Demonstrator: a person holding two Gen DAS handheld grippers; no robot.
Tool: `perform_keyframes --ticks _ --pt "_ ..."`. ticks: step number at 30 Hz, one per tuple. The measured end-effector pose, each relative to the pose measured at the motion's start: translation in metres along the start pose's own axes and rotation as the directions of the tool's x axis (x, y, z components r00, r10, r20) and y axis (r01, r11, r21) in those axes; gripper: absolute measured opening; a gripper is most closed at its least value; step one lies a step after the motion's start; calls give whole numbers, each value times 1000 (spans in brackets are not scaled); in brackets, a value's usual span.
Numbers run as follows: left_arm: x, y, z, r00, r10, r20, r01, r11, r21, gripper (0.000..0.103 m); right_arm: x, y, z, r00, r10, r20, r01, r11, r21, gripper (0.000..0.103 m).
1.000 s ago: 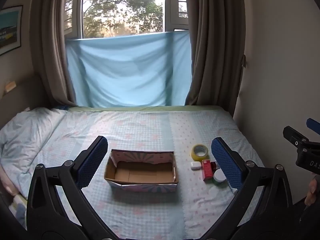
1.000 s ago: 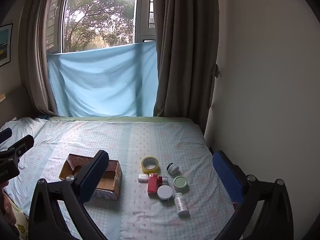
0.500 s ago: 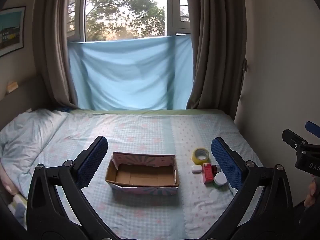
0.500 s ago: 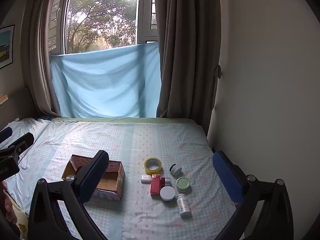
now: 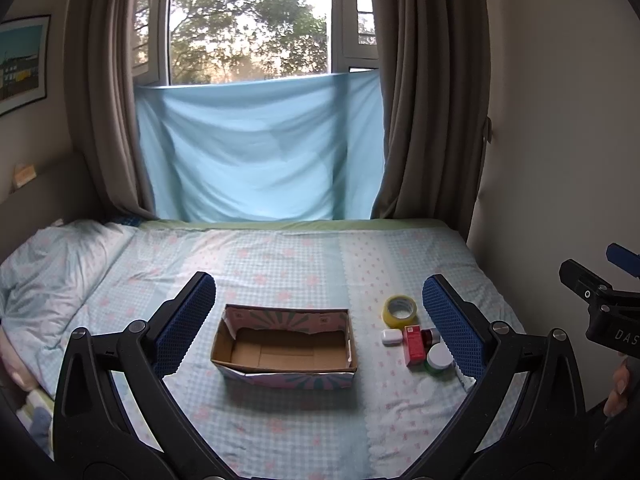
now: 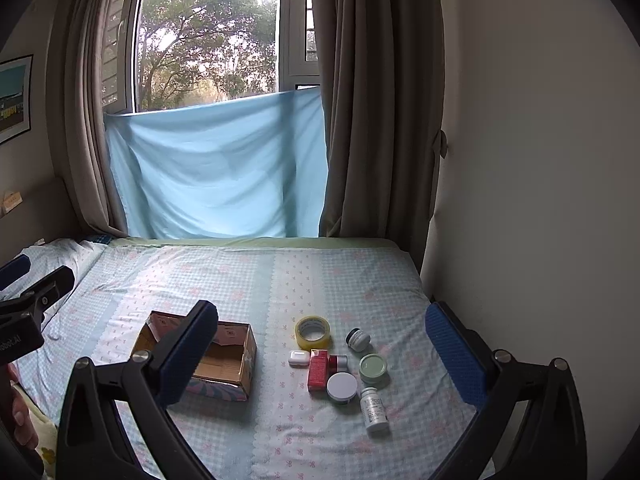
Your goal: Organize rigid objects
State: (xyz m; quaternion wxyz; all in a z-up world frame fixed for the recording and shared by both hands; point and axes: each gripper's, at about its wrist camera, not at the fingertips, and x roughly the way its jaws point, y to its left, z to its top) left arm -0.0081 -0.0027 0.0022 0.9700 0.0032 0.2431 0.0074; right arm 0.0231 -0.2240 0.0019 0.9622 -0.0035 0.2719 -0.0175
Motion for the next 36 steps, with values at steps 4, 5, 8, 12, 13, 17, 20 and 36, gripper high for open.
perform_keyframes --ticks 4,5,8,12,13,17,20,36 --pt "0 0 1 1000 4 2 -4 1000 1 103 1 -1 0 1000 0 1 0 1000 -1 103" --pt "0 0 1 1000 3 2 -3 1000 0 103 1 -1 0 1000 1 1 -1 1000 -1 103" --pt "-1 0 2 1000 2 1 -2 1000 0 103 1 0 0 1000 0 2 0 1000 -1 103" --pt "1 0 3 1000 -1 -3 1 1000 -3 103 1 -1 0 1000 3 8 -3 1000 -2 103" --pt "1 1 3 1000 -3 -5 3 1000 -6 103 2 -1 -1 1000 6 10 -6 1000 -2 103" --pt "3 2 3 1000 -2 -7 2 1000 -8 103 1 0 -1 1000 10 17 -10 1000 -6 103" --pt "2 3 3 1000 -2 -4 2 1000 -7 103 1 0 -1 1000 11 20 -11 1000 -6 103" --pt "-1 6 6 1000 -1 17 1 1000 -17 103 0 1 2 999 15 40 -15 1000 -6 103"
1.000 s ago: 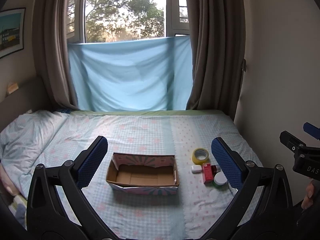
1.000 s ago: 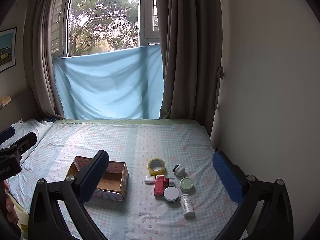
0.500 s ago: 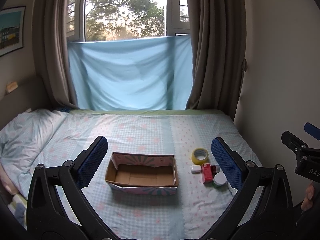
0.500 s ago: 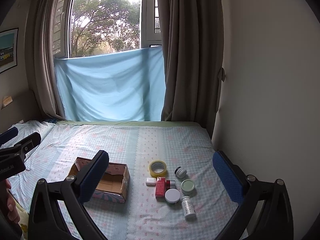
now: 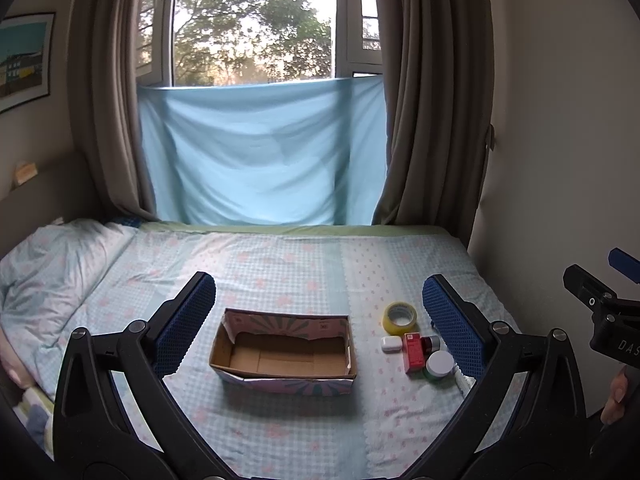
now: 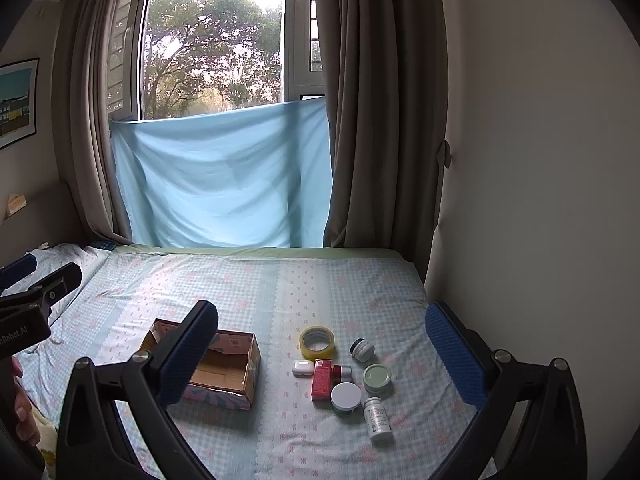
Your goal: Organize rigid objects
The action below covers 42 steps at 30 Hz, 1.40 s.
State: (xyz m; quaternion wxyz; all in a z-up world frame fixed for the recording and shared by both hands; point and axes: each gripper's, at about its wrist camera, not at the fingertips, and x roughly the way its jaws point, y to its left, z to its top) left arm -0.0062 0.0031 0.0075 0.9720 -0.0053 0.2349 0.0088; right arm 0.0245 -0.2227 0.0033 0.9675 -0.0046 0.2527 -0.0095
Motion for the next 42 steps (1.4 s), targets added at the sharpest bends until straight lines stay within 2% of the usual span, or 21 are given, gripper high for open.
perform_keyframes --ticks 34,39,42 --pt "-11 -1 4 1000 -14 22 14 1000 4 103 -8 2 -1 999 10 36 -11 1000 14 103" --pt "-1 -1 16 1000 -22 -7 23 999 26 103 -7 4 2 999 1 45 -2 1000 23 103" --pt "18 -3 25 998 -51 -46 53 998 44 103 -1 2 4 999 -19 36 17 999 46 103"
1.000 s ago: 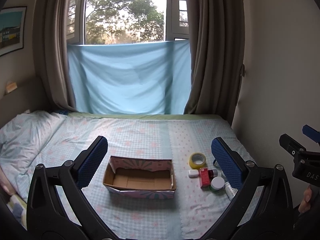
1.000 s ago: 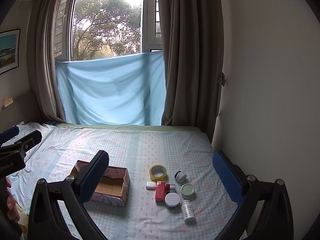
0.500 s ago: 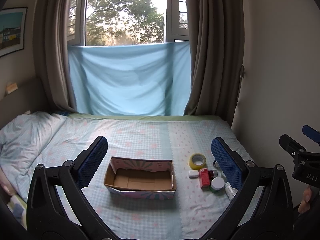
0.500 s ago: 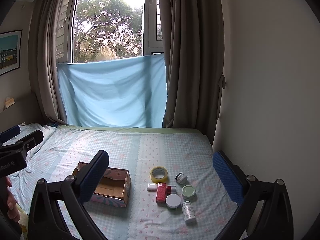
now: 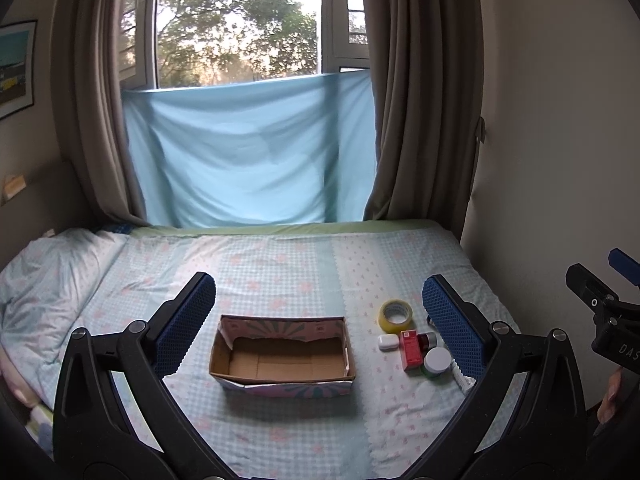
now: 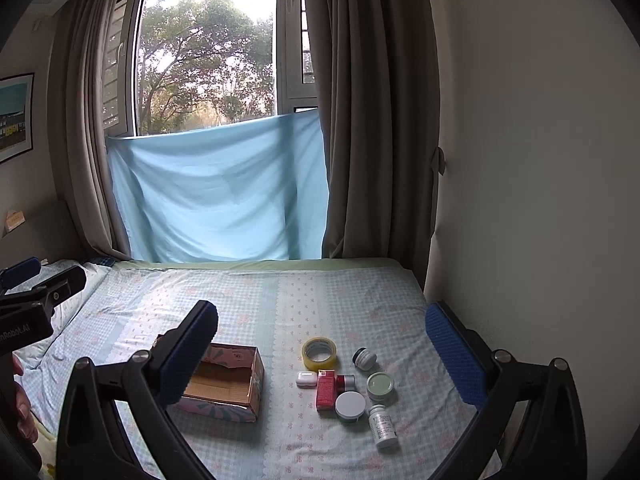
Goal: Organize rigid objects
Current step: 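Grasp the yellow tape roll with the left tool while the right tool grasps the pale green lid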
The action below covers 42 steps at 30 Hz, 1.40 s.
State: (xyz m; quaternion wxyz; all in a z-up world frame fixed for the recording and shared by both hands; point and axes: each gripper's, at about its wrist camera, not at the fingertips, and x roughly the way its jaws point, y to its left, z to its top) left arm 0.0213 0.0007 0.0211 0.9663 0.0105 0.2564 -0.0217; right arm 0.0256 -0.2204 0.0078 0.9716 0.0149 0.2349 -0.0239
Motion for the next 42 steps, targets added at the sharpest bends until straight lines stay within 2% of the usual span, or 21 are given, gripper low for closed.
perform_keyframes --ticks 6,10,12,16,21,23,26,30,34,38,42 --pt "74 -13 5 989 -98 -110 104 993 47 103 27 -19 -8 994 -87 -72 92 993 76 103" --pt "134 -37 3 972 -135 -193 151 986 72 103 54 -43 -24 978 -154 -141 171 978 117 103" --pt "167 -53 1 957 -153 -246 177 981 78 103 71 -56 -31 967 -173 -187 200 970 140 103" --pt "242 -86 -14 904 -194 -380 240 968 77 103 113 -81 -46 944 -185 -274 242 951 193 103" --pt "342 -127 -51 821 -203 -534 274 960 56 103 178 -102 -68 899 -189 -396 299 925 235 103" --pt "377 -138 -67 806 -190 -561 258 965 43 103 205 -108 -79 882 -187 -432 310 922 234 103" --pt "426 -150 -89 773 -172 -611 250 967 43 103 246 -120 -96 851 -168 -497 321 916 240 103" --pt "478 -163 -127 711 -158 -685 264 963 52 103 292 -137 -119 820 -130 -558 339 894 291 103" --pt "521 -174 -163 660 -143 -738 271 961 56 103 338 -143 -146 774 -105 -624 370 875 311 103" --pt "554 -187 -192 633 -118 -765 277 957 82 103 376 -144 -181 716 -106 -690 412 861 296 103" --pt "576 -192 -206 635 -100 -766 270 958 100 103 406 -148 -216 668 -74 -741 452 831 325 103"
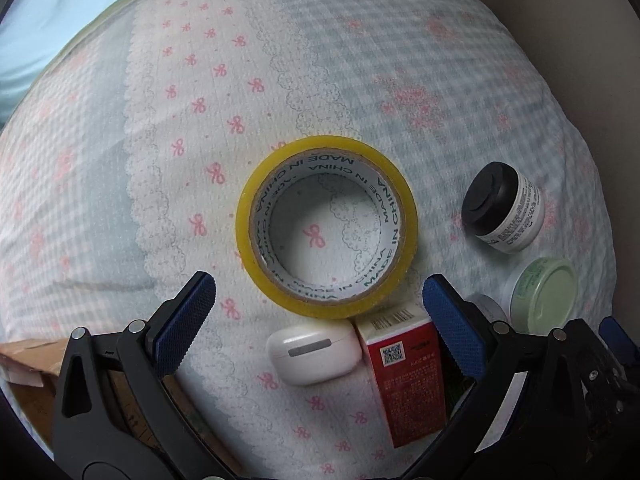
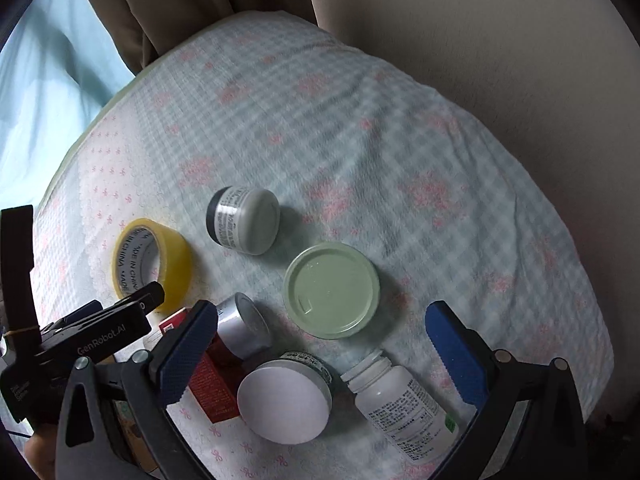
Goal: Organize rigid objects
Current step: 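Grasp the yellow tape roll with the left tool while the right tool grasps the pale green lid, then carry the tape roll and green lid into the cardboard box and release both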
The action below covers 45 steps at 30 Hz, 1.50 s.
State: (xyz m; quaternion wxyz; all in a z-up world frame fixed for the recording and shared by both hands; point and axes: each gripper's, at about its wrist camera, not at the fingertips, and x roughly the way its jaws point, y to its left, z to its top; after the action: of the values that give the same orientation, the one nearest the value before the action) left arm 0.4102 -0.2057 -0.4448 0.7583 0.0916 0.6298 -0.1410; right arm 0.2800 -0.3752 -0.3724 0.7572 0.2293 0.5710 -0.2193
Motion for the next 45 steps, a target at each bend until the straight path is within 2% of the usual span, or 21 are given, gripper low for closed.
perform_keyframes --ticks 3,8,10,12,14,16,27,32,35,40,45 --pt "13 -4 7 1000 12 2 -12 1000 20 103 27 4 1 998 -50 -42 50 999 21 103" --pt "32 -13 16 999 43 0 -43 998 44 103 52 -4 7 993 -85 -83 93 991 99 102" --pt "36 -18 19 997 71 2 -71 996 54 103 60 -5 8 990 -101 -98 111 989 101 95" --pt "40 -24 20 995 98 4 -98 992 73 103 69 -7 8 988 -100 -118 112 989 99 82" --pt "43 -30 21 993 118 9 -119 989 88 102 76 -10 7 985 -100 -138 114 988 103 74" --pt "43 -31 21 992 125 13 -126 988 87 99 79 -14 5 987 -77 -141 94 988 122 70" --pt "32 -21 18 994 103 37 -106 991 78 98 86 -4 16 986 -94 -136 107 990 92 69" --pt "4 -20 16 991 104 84 -111 990 86 98 66 -4 18 991 -103 -82 108 992 60 69" --pt "-19 -21 16 988 96 120 -107 991 85 98 47 -7 23 995 -81 -49 84 995 55 69" --pt "-81 -27 6 979 88 184 -103 992 76 98 -1 -13 26 999 -54 4 54 998 32 69" --pt "-163 -16 -8 968 73 241 -87 995 49 98 -72 -6 22 998 -17 53 20 998 -56 69"
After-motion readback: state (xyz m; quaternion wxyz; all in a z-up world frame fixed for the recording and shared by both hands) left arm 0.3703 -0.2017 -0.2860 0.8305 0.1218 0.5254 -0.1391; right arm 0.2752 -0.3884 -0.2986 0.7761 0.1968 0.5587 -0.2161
